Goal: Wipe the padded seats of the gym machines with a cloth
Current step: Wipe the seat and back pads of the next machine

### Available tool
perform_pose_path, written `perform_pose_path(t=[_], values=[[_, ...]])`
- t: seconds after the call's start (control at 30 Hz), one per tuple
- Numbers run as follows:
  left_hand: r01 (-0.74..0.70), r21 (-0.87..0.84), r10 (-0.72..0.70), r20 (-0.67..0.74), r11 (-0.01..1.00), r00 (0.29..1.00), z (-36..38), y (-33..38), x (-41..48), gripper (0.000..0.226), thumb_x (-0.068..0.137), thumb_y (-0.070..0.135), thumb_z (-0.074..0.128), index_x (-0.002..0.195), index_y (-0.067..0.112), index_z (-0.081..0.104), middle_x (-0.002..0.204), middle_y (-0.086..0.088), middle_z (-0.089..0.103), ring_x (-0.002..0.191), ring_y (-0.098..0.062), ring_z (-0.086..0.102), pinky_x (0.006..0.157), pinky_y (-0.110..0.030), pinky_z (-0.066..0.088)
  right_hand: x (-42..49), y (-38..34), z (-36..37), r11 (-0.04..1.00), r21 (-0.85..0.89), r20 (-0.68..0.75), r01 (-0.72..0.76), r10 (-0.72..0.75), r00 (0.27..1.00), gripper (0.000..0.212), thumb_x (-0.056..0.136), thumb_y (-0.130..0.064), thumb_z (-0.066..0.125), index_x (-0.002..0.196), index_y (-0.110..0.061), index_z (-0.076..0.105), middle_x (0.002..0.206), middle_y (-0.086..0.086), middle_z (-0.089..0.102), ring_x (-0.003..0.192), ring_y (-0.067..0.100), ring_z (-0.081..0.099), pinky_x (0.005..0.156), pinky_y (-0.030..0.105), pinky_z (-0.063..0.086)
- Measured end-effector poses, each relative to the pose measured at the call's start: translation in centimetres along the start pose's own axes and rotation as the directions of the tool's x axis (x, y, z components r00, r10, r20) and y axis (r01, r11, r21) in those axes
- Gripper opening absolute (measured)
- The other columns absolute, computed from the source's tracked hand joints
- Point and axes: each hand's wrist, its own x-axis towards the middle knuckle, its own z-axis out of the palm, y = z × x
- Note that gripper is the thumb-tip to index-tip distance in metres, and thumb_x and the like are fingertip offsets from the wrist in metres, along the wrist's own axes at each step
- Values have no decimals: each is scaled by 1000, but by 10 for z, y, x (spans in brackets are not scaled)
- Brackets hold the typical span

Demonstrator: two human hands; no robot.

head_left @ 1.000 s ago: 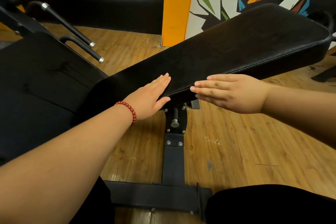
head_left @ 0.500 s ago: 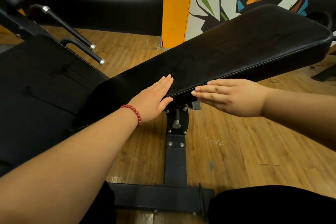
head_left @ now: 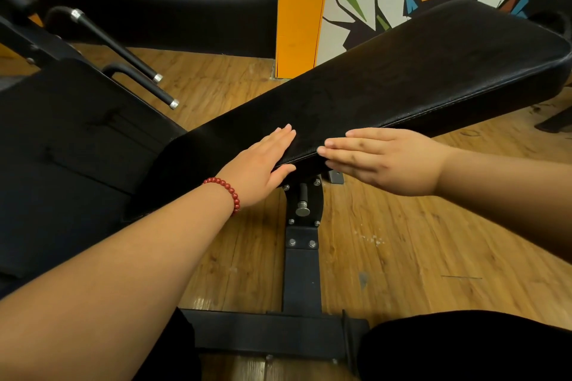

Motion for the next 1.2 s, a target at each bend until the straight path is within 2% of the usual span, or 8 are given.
perform_pose_path(t=[0.13,0.4,0.5,0.67,0.87,1.0,1.1,1.2], values=[[-11,-6,11,-22,1000,1000,2,-1,-2,66,101,37,42,154,22,7,162,6,7,148,-9,6,120,-37,20,35,-17,6,998,55,-25,-24,26,999,58,79,-3,64,135,-1,50,145,16,46,135,31,43,110,44,28],[30,60,-32,37,998,999,-2,-22,-15,71,100,42,40,154,19,2,162,3,2,148,-12,5,120,-35,17,-9,-2,4,999,42,14,-5,5,1000,50,84,-3,48,134,-4,53,149,11,40,137,24,34,114,42,27],[43,73,-47,54,996,997,-3,-29,-19,71,100,42,40,154,18,1,162,3,1,148,-12,6,119,-34,17,17,-11,6,1000,2,-8,-8,8,1000,53,82,-4,60,134,-3,52,148,13,42,137,27,38,113,42,26],[52,77,-57,54,996,997,-1,-30,-19,70,100,40,42,154,20,2,162,4,3,148,-10,7,118,-33,17,61,-27,12,999,37,-17,23,-22,1000,60,76,-10,72,133,-3,53,146,13,45,136,28,42,111,40,26],[40,85,-45,59,996,997,-1,-29,-18,70,100,39,41,155,19,2,162,4,1,148,-12,7,118,-32,18,21,-12,9,999,15,20,41,-41,999,55,79,-4,66,133,-3,53,148,13,42,137,27,41,112,45,26],[58,88,-61,34,994,998,1,-28,-18,70,100,39,42,155,19,3,162,3,3,148,-14,10,118,-36,21,44,-23,12,1000,-26,-16,6,-7,1000,49,85,-9,46,134,-3,52,147,13,44,136,27,42,112,41,24],[72,97,-76,33,993,997,0,-27,-18,71,100,40,43,154,21,2,162,3,3,148,-13,11,118,-37,24,64,-33,15,1000,-3,-13,-20,20,1000,57,80,-13,66,134,-4,53,146,13,45,136,27,43,112,40,25],[68,105,-73,47,992,996,-2,-27,-19,71,100,41,42,154,21,0,162,3,1,148,-13,10,117,-35,23,52,-32,12,1000,5,-7,-17,17,1000,60,77,-11,70,134,-4,53,147,12,44,137,26,40,112,40,24]])
